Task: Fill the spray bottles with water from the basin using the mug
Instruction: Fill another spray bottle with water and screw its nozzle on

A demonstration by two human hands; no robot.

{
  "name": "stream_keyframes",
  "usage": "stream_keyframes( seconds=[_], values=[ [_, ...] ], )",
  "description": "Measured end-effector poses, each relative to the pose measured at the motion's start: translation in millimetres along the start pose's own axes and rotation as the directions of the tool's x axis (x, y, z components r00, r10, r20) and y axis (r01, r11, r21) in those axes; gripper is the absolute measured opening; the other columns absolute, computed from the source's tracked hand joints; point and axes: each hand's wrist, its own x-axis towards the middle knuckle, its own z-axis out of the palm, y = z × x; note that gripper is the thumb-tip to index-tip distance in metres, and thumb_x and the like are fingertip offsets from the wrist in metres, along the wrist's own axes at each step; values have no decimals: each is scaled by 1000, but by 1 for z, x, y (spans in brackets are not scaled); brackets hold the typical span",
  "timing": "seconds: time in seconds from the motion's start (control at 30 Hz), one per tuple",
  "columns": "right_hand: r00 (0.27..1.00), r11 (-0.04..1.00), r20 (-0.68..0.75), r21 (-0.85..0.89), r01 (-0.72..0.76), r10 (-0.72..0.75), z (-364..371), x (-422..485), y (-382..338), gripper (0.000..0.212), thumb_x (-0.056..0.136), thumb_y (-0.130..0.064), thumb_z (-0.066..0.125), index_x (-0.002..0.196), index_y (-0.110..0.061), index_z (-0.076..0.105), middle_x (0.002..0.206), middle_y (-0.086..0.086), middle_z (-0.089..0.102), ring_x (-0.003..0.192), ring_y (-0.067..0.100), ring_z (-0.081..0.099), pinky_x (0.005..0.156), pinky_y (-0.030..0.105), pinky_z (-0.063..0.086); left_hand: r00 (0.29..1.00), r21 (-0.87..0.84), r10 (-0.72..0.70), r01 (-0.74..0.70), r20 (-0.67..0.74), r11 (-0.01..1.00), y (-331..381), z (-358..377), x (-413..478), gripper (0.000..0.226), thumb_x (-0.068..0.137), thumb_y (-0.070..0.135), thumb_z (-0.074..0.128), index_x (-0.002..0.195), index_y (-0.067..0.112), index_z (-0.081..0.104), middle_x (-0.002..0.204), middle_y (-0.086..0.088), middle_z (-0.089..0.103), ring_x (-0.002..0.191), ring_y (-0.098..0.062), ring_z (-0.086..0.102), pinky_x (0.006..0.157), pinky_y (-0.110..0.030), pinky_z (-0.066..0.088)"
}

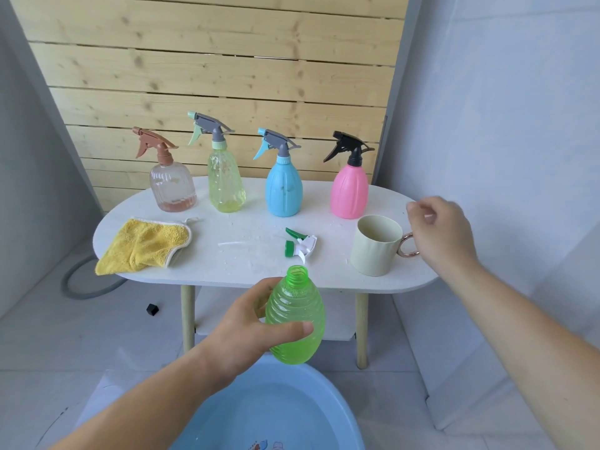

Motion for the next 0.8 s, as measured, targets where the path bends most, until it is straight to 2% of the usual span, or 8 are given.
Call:
stream_keyframes(
  seconds=[0.07, 0.13, 0.23, 0.33, 0.43, 0.5, 0.57, 0.8],
  values=[
    [991, 990, -15, 58, 130, -130, 1, -10, -32, 17, 96, -37, 54, 91, -24, 65, 102, -3, 64, 88, 6, 59, 74, 28, 43, 1000, 2, -2, 2, -6, 1000, 0, -2, -1, 70, 56, 33, 93, 122, 28, 70, 116, -5, 75, 108, -27, 73, 81, -35, 63],
    [971, 967, 30, 98, 234, -238, 7, -24, -64, 15, 94, -31, 59, 85, -21, 67, 89, -4, 67, 81, 7, 60, 69, 28, 47, 1000, 6, -3, 3, -22, 1000, -1, -4, -1, 68, 55, 34, 93, 119, 31, 71, 115, -4, 75, 110, -26, 72, 85, -38, 63],
    [914, 951, 264, 67, 300, -307, 29, -42, -94, 13, 92, -29, 64, 83, -20, 69, 74, -9, 67, 73, 9, 61, 66, 21, 45, 999, 22, -3, 4, -44, 1000, -3, -9, -4, 65, 55, 36, 93, 116, 36, 72, 115, -4, 76, 112, -24, 71, 93, -46, 62],
    [824, 951, 504, -18, 308, -257, 65, -53, -95, 14, 92, -34, 64, 94, -22, 71, 90, -7, 67, 82, 16, 62, 73, 28, 49, 998, 32, -2, 4, -58, 999, -5, -15, -9, 62, 55, 36, 93, 114, 38, 73, 114, -2, 76, 112, -23, 71, 97, -50, 60],
    [788, 937, 600, -179, 299, -137, 99, -54, -87, 36, 91, -46, 62, 121, -26, 64, 120, 4, 51, 103, 24, 56, 87, 33, 46, 997, 40, 0, 3, -73, 999, -5, -24, -13, 61, 56, 36, 92, 114, 40, 72, 114, 1, 76, 114, -21, 70, 99, -50, 59],
    [796, 941, 604, -242, 238, -46, 115, -52, -81, 50, 91, -53, 59, 135, -30, 55, 130, 8, 40, 120, 28, 47, 97, 36, 44, 996, 42, 1, 3, -86, 999, -6, -30, -15, 60, 56, 37, 92, 112, 43, 72, 113, 3, 77, 114, -19, 70, 99, -48, 59],
    [801, 938, 598, -287, 197, 15, 127, -50, -77, 56, 90, -57, 58, 140, -33, 50, 132, 9, 35, 128, 30, 37, 100, 38, 41, 995, 47, 1, 4, -99, 999, -7, -35, -17, 59, 56, 36, 93, 111, 46, 72, 114, 5, 77, 115, -17, 70, 99, -47, 59],
    [824, 927, 564, -340, 160, 64, 146, -41, -68, 50, 88, -61, 57, 132, -38, 54, 125, 9, 38, 126, 32, 36, 102, 40, 40, 992, 41, -4, 10, -126, 999, -11, -48, -17, 56, 60, 32, 92, 110, 45, 72, 113, 6, 77, 111, -15, 71, 98, -45, 60]
  ],
)
